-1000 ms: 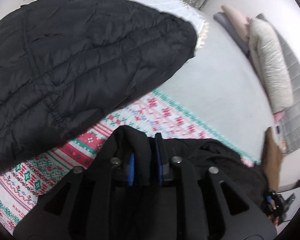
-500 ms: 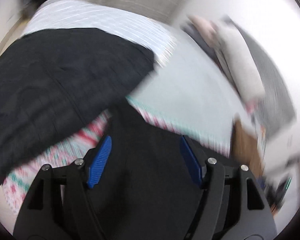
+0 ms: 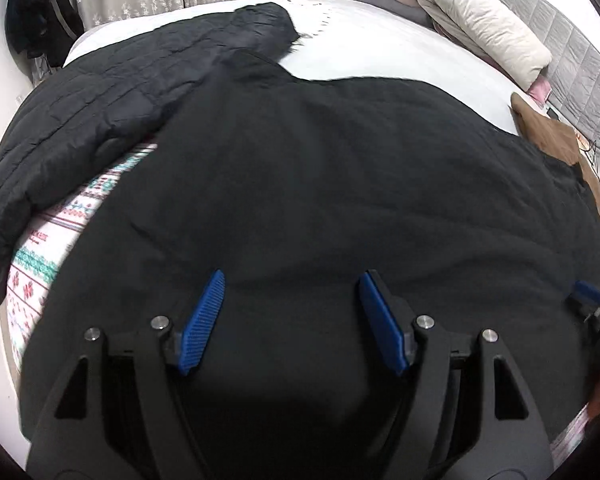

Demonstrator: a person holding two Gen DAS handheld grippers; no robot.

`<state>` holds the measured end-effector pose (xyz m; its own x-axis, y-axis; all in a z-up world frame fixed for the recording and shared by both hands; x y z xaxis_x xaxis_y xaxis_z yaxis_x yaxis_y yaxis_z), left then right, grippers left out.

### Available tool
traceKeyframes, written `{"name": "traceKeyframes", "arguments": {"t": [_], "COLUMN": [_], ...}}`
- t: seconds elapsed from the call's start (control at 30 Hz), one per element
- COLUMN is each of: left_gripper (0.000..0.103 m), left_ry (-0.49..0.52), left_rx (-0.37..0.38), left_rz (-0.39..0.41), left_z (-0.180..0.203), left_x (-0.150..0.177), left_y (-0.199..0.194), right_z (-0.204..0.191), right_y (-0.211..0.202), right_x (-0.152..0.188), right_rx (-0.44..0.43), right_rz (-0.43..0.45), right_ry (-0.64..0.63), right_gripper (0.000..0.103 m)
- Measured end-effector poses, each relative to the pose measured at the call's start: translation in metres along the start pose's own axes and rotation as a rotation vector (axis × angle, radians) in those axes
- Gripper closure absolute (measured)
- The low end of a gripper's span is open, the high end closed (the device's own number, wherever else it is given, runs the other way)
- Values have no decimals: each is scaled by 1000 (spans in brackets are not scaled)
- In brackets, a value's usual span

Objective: Fold large clothes

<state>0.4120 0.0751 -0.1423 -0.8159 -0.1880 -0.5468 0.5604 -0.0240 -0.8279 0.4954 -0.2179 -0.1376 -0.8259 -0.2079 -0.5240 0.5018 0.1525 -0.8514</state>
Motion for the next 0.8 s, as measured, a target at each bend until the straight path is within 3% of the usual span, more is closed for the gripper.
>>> {"name": "traceKeyframes", "arguments": {"t": [0.1,0.2,0.3,0.33,0.4,0.53,0.63,0.77,0.8], "left_gripper": [32,32,37,37,36,32,31,31,31], "left_ry": [-13,-42,-163,-213,-210,-49,56,82,55], "left_rx": [-17,-74,-88,-56,23,37,61,5,-16], "left_rz": [20,14,25,47,97,110,41,-29,-88], "left_z": [-16,-40,-63,-65,-50,8,45,44,33], "left_x": [1,0,-1,1,6,40,74,101,106], "left_y": [-13,-17,-46,-66,-96,-135,-130,-96,-78], "right_z": [50,103,136,141,143,100,40,-10,-18], "right_y": [-8,-17,-38,-46,-70,-103,-111,-104,-93], "right_x": [4,21,34,36,45,48,59,73,78], "right_rx": [135,156,286,314,317,121,-31,12,43], "right_rz": [12,2,-4,-3,7,43,12,-24,-58], "right_ry": [55,160,231,252,295,337,316,192,142], "right_gripper": [46,46,46,46,46,45,44,41,41]}}
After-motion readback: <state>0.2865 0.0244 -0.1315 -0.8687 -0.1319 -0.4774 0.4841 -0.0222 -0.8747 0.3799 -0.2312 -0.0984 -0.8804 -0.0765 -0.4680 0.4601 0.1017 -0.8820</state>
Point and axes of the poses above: each gripper's, at about its wrist camera, not at the fingertips, and y roughly the way its jaws point, z to its right, x to its underside, the point moved 4 cm from there along y, roughly the way its jaws point, and after that the axes turned 4 degrees about x, right-handed, at the moved point
